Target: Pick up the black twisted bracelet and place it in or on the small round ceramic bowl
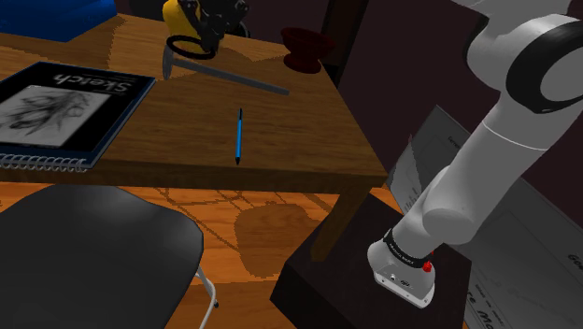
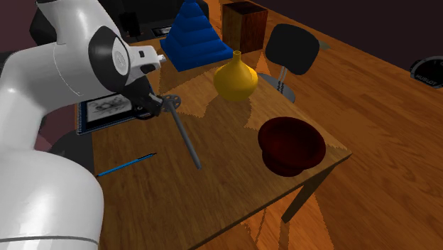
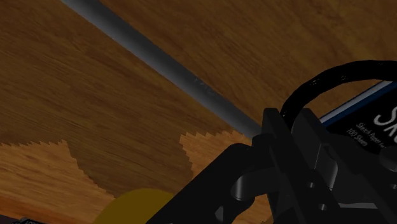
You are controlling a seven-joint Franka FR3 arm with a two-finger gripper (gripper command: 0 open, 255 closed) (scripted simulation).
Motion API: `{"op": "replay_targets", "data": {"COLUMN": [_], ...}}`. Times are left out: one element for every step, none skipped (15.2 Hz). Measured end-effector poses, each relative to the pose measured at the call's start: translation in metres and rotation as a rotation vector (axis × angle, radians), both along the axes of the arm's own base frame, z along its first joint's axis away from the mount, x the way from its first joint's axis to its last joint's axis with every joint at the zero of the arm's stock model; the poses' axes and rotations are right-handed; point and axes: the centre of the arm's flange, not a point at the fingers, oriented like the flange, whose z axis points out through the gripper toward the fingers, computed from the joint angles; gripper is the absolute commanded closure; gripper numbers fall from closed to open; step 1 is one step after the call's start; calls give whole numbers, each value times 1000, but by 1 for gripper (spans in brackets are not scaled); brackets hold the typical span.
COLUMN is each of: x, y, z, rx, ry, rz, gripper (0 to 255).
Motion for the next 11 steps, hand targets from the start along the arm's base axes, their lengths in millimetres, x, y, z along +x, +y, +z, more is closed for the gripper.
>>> {"op": "replay_targets", "data": {"x": [0,1,2,2,1,1,1,1,1,0,0], "y": [0,-1,-1,-1,-1,-1,-1,-1,-2,0,0], "z": [5,10,15,22,25,31,36,41,46,51,55], "rx": [0,0,0,0,0,0,0,0,0,0,0], "ry": [0,0,0,0,0,0,0,0,0,0,0], "rz": [0,0,0,0,0,0,0,0,0,0,0], "gripper": [255,255,255,255,255,255,255,255,255,255,255]}}
